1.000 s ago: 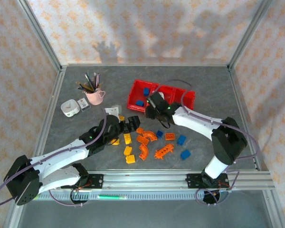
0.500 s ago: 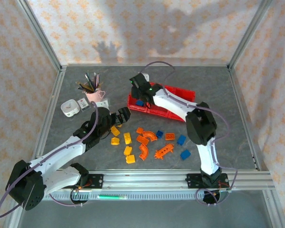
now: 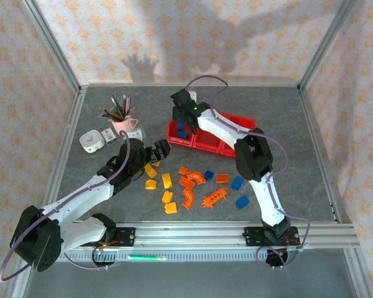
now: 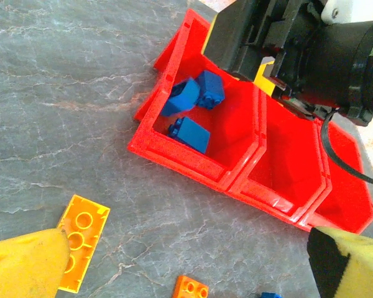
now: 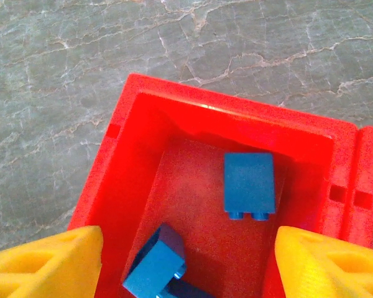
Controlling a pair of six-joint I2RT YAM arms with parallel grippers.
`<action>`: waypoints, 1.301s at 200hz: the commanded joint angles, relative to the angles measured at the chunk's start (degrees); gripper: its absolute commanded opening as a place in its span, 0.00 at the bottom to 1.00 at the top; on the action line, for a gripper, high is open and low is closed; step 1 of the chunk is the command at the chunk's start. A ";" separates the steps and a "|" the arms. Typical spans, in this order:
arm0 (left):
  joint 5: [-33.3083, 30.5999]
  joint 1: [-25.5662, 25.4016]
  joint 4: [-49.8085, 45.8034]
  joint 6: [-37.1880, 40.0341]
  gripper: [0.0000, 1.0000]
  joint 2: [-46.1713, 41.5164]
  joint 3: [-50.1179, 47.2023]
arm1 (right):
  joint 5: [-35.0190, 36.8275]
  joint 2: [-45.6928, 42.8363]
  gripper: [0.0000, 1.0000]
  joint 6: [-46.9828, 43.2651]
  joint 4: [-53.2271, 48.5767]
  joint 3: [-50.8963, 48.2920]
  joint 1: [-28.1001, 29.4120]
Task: Sort the legos into containers by color
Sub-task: Place the lego in the container, then pick up the lego from the center of the table.
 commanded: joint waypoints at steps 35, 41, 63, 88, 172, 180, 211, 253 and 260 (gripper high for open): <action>3.57 -0.33 -3.03 0.26 0.99 -4.54 -0.58 | -1.70 -21.57 0.78 -0.26 1.35 -21.98 2.39; 3.83 -0.55 -3.18 0.00 0.99 -5.07 -1.00 | -2.26 -23.60 0.78 -0.07 1.41 -24.51 2.51; 3.20 -2.71 -4.51 -0.80 0.99 -6.52 -1.65 | -4.26 -29.01 0.78 0.66 0.56 -31.63 3.32; 1.48 -6.00 -6.02 -2.02 0.99 -7.19 -1.81 | -4.06 -32.84 0.76 4.13 -2.87 -37.56 4.25; -2.95 -14.26 -4.77 -7.80 0.99 -7.15 -4.70 | 2.97 -37.28 0.62 25.78 -4.41 -51.16 12.48; -3.14 -14.37 -4.87 -8.04 0.99 -7.28 -4.90 | 2.95 -37.29 0.62 27.01 -4.01 -51.88 12.99; -3.02 -14.73 -4.83 -8.32 0.99 -7.36 -5.37 | 4.48 -36.76 0.61 31.43 -3.88 -53.65 14.29; -2.72 -14.90 -4.70 -7.75 0.99 -6.80 -4.98 | 4.76 -35.37 0.60 34.40 -2.35 -54.59 14.64; -2.62 -14.86 -4.61 -7.71 0.99 -6.76 -4.97 | 5.02 -34.86 0.59 35.01 -2.49 -54.60 14.64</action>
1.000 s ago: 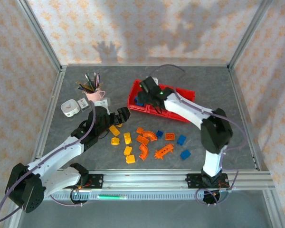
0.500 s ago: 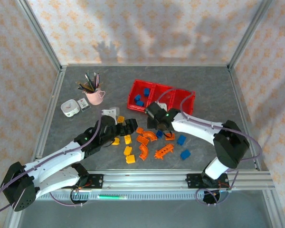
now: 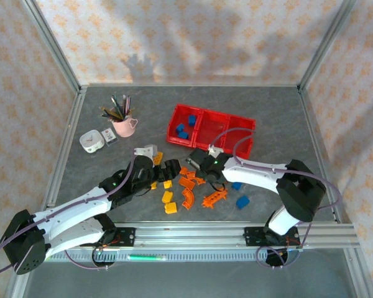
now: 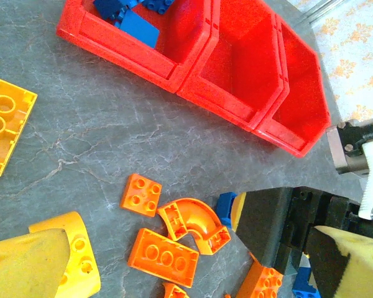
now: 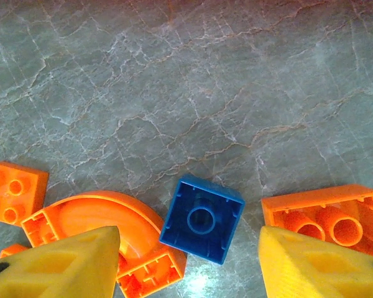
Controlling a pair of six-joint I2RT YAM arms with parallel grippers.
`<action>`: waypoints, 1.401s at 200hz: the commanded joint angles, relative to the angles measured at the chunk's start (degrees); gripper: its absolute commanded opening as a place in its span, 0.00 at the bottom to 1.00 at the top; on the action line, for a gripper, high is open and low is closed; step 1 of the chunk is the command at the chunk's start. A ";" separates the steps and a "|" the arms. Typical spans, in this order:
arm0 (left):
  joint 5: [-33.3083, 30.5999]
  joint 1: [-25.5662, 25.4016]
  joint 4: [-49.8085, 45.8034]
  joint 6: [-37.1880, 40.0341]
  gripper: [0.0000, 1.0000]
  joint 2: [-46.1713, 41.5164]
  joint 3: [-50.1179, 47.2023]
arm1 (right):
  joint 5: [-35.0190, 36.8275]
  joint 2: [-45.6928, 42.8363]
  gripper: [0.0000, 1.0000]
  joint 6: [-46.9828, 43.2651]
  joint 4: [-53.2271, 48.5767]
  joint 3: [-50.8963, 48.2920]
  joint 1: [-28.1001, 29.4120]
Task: Sort the legos into containers by color
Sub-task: Pick up the lego from the center of the table.
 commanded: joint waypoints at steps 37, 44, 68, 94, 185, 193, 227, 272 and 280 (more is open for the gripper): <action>-1.62 -0.36 -0.39 0.24 0.99 -0.36 -0.23 | 3.10 3.09 0.59 4.40 1.12 -0.43 0.30; -1.62 -0.41 -0.48 0.33 0.99 -0.36 -0.25 | 3.21 3.70 0.58 4.41 0.92 -0.29 0.36; -1.88 -0.40 -0.82 0.51 0.99 -0.20 -0.20 | 3.35 4.64 0.58 4.49 1.49 -0.26 0.28; -1.97 -0.39 -0.91 0.60 0.99 -0.01 -0.17 | 3.55 6.30 0.58 4.08 1.97 0.72 0.32; -2.85 -0.41 -1.88 1.04 0.99 -0.29 0.16 | 4.22 8.83 0.43 2.74 3.38 1.46 -0.28; -2.85 -0.41 -1.88 1.04 0.99 -0.18 0.25 | 4.33 8.35 0.42 2.67 3.51 1.21 -0.37; -2.59 -0.43 -1.64 1.12 0.99 0.35 0.51 | 3.98 7.05 0.38 1.86 4.34 0.31 -0.89; -2.93 -0.41 -2.06 1.04 0.99 -0.33 0.69 | 4.92 4.23 0.34 0.95 3.77 -0.13 -1.50; -3.09 -0.39 -2.15 1.04 0.99 -0.52 0.65 | 5.34 3.59 0.34 0.60 3.28 0.16 -1.66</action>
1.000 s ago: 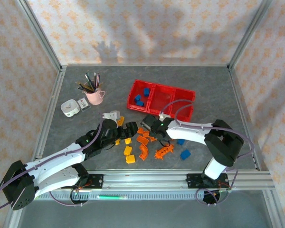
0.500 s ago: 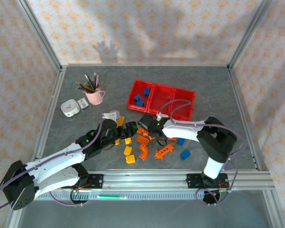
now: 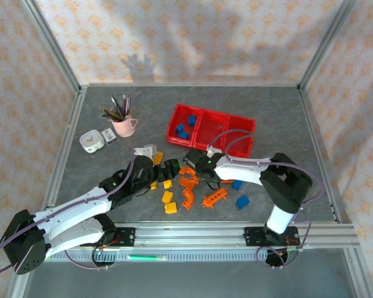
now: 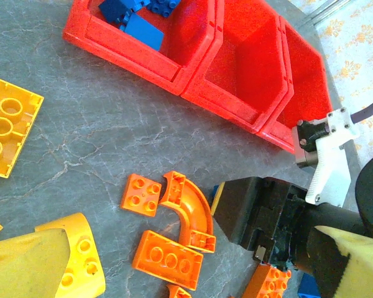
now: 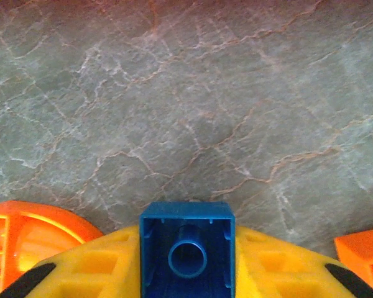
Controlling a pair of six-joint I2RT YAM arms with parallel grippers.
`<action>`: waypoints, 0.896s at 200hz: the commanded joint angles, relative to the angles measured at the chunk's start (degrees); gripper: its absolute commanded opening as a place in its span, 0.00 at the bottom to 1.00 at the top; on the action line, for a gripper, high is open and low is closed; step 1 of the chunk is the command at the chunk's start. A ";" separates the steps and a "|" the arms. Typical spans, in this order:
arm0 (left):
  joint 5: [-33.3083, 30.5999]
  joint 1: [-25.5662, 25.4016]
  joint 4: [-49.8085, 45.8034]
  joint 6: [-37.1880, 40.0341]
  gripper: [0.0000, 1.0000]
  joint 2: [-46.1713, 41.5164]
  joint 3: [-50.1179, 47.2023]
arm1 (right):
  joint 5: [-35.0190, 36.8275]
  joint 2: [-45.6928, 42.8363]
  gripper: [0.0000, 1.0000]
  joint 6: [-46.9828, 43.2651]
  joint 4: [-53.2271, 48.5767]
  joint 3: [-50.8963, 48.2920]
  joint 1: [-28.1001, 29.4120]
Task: Sort the legos into containers by color
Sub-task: Pick up the lego from the center of the table, then place the lego in the container.
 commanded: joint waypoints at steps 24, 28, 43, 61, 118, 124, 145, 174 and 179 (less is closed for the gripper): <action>-2.94 -0.37 -2.45 0.69 0.99 -1.22 0.89 | 4.50 -5.43 0.33 -3.59 -2.43 1.68 -0.98; -3.21 -0.37 -2.52 0.69 0.99 -1.32 0.93 | 4.37 -5.59 0.33 -4.35 -2.22 2.18 -1.14; -4.05 -0.23 -2.59 1.01 0.99 -1.78 1.32 | 3.50 -5.54 0.33 -7.05 -1.64 4.51 -2.00; -5.27 0.28 -3.63 1.54 0.99 -1.98 2.39 | 3.05 -4.03 0.33 -10.28 -1.02 8.25 -3.58; -2.10 7.64 -1.45 3.39 0.99 -1.75 3.68 | 1.83 6.69 0.34 -20.87 2.37 24.76 -7.83; -1.91 8.51 -1.23 3.50 0.99 -1.49 3.83 | 1.80 8.35 0.34 -21.72 2.09 26.91 -8.42; -1.19 10.33 0.08 4.52 0.99 -0.39 4.45 | 2.12 14.04 0.34 -24.46 1.98 33.50 -10.22; -0.40 12.17 1.73 5.26 0.99 2.10 5.03 | -0.19 20.65 0.36 -27.06 2.11 41.24 -11.95; -0.31 12.36 1.92 5.25 0.99 2.50 5.00 | -0.09 21.50 0.38 -27.38 1.84 42.48 -12.02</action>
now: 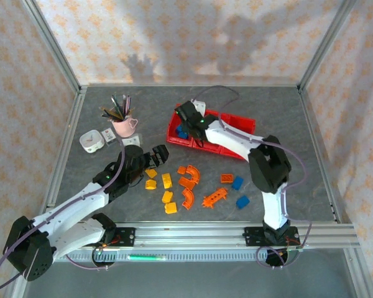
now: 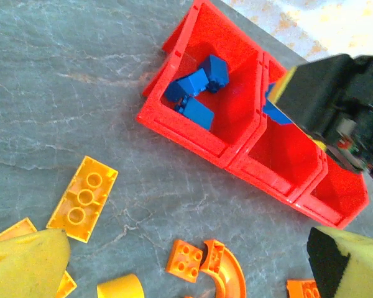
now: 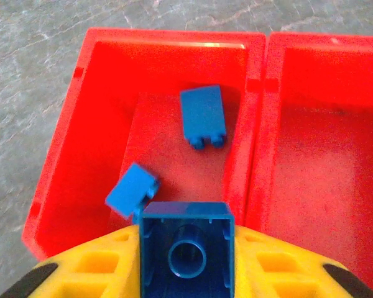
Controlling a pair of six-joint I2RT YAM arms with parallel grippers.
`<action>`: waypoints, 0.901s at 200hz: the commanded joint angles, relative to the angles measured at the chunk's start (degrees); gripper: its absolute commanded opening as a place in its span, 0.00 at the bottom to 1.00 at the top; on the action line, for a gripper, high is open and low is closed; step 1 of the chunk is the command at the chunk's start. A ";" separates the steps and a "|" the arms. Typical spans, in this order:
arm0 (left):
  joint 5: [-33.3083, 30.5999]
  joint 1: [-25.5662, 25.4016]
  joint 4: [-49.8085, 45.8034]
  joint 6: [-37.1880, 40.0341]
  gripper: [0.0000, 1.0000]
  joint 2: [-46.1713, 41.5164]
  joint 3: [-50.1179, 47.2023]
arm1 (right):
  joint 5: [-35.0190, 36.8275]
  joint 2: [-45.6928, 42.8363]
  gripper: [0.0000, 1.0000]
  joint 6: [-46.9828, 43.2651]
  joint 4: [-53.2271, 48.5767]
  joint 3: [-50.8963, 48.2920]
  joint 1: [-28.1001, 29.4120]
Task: Sort the legos into containers by color
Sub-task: Place the lego in the container, then pick up the lego from the bottom-right of the table.
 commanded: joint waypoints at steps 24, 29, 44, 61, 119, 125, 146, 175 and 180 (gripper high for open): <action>1.75 1.56 3.20 2.50 0.99 3.46 2.82 | 0.99 7.03 0.51 -4.77 -3.46 10.44 -1.43; 1.75 1.52 3.06 2.71 0.99 3.77 3.08 | 1.03 7.10 0.53 -4.95 -3.77 10.92 -1.40; 1.93 1.53 2.59 3.23 0.99 4.28 3.60 | 0.77 6.35 0.57 -5.47 -4.01 11.22 -1.40; 2.18 1.53 2.48 3.32 0.99 4.19 3.60 | 0.34 3.72 0.60 -5.57 -4.10 10.06 -1.40; 4.96 -1.50 2.81 2.54 0.99 2.89 2.89 | -0.54 -15.74 0.67 -2.58 -0.67 -10.72 -1.40; 4.76 -2.53 3.07 2.45 0.99 2.88 2.73 | -0.32 -18.07 0.68 -2.27 -0.74 -13.30 -1.40; 4.56 -5.89 4.13 1.62 0.99 3.44 2.40 | -0.19 -25.84 0.70 -0.64 -1.46 -21.40 -1.41; 3.61 -11.42 6.74 -0.42 0.99 4.73 1.83 | 1.37 -35.67 0.75 3.32 -3.67 -32.94 -1.66; 3.45 -12.37 7.40 -0.79 0.99 4.96 1.68 | 1.46 -37.17 0.76 3.98 -3.95 -34.86 -1.75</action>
